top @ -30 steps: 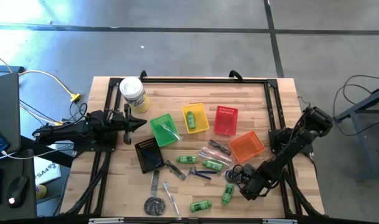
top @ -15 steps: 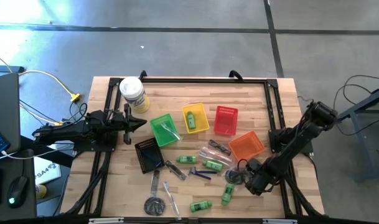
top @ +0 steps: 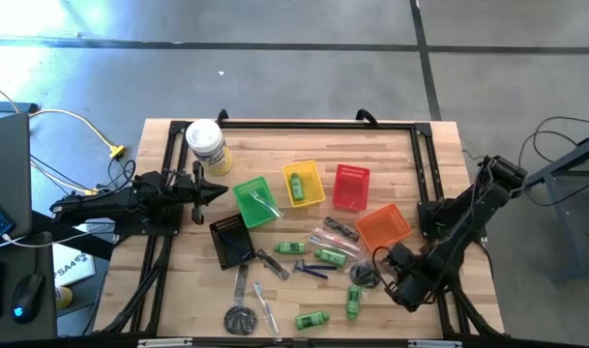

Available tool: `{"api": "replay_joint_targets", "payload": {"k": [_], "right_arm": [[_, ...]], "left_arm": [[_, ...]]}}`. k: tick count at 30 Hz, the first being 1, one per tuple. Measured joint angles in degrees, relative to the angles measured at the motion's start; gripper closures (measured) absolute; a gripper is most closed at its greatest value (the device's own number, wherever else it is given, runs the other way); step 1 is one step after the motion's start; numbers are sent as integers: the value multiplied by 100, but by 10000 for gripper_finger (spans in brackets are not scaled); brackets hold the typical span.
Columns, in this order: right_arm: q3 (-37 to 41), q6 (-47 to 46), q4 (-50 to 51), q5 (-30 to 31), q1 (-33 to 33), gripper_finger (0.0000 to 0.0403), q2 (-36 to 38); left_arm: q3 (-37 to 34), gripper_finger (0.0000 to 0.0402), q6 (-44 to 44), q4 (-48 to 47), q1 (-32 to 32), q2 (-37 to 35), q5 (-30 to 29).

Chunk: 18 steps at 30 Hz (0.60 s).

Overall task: Pick & Place Travel size toiletries
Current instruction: Put the black comb into the red bin

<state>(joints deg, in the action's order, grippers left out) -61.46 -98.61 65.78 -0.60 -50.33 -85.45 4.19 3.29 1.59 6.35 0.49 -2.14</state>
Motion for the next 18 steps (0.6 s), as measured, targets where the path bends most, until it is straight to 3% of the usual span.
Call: {"api": "replay_joint_targets", "payload": {"k": [18], "right_arm": [[-10,1352,-830,1980,98,401,7]], "left_arm": [[0,402,2,5,0,0,-1]]}}
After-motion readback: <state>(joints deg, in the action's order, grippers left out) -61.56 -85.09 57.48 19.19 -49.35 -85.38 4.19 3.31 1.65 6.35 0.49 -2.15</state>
